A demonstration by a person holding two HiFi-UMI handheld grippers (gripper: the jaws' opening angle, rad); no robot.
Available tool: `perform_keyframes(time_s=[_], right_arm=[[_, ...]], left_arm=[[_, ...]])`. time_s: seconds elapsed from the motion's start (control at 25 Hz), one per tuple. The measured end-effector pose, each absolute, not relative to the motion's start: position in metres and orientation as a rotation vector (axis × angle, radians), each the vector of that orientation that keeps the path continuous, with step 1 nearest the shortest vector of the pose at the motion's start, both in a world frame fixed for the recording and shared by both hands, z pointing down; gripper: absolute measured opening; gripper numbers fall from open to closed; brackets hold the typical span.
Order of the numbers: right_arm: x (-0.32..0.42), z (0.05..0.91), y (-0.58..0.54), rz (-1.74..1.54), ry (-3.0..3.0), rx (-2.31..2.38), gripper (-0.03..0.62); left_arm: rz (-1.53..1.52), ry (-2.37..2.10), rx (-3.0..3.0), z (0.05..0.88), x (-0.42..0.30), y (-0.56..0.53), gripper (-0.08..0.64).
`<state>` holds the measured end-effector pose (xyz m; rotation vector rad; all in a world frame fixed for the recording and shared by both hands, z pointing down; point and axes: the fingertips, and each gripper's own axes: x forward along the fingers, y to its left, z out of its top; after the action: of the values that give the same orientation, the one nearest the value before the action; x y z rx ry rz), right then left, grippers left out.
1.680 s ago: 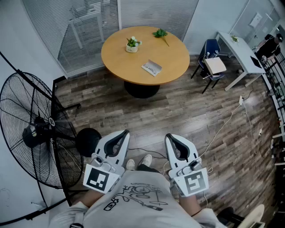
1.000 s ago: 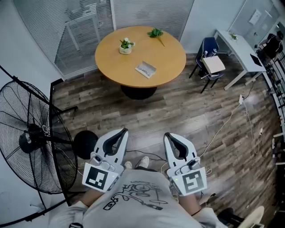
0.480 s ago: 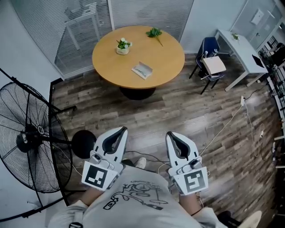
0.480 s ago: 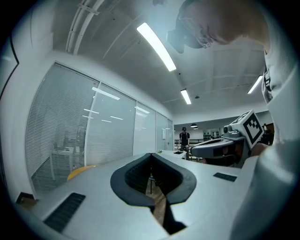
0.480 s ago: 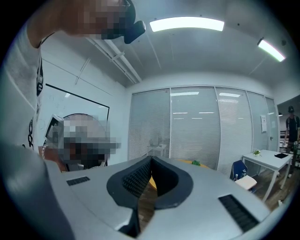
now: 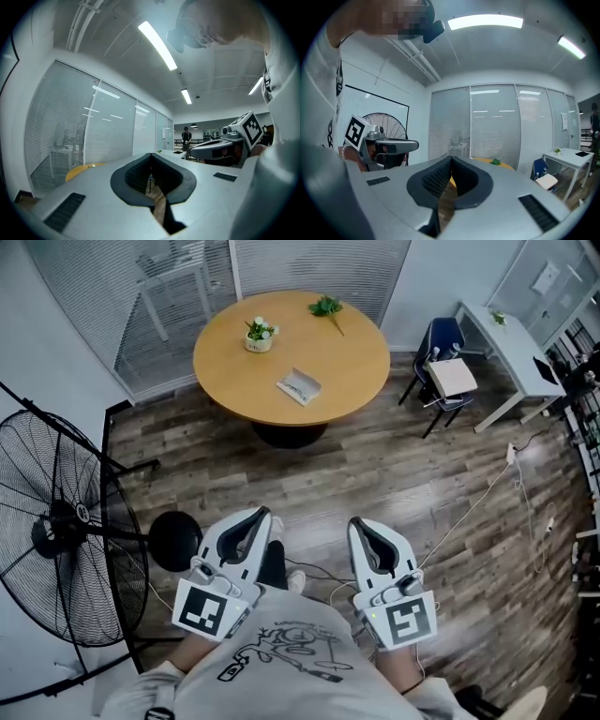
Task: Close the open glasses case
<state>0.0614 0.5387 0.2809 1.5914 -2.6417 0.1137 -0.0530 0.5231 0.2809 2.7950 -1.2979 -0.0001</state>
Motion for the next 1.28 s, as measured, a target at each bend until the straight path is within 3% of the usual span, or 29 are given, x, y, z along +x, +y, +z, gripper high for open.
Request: perform_keyframes(time_s=[1.28], right_arm=[[0.037, 0.297, 0.372, 0.131, -2.569, 1.494, 0.009]], left_arm=[[-0.013, -1.272, 2.764, 0.291, -0.073, 0.350, 0.020]])
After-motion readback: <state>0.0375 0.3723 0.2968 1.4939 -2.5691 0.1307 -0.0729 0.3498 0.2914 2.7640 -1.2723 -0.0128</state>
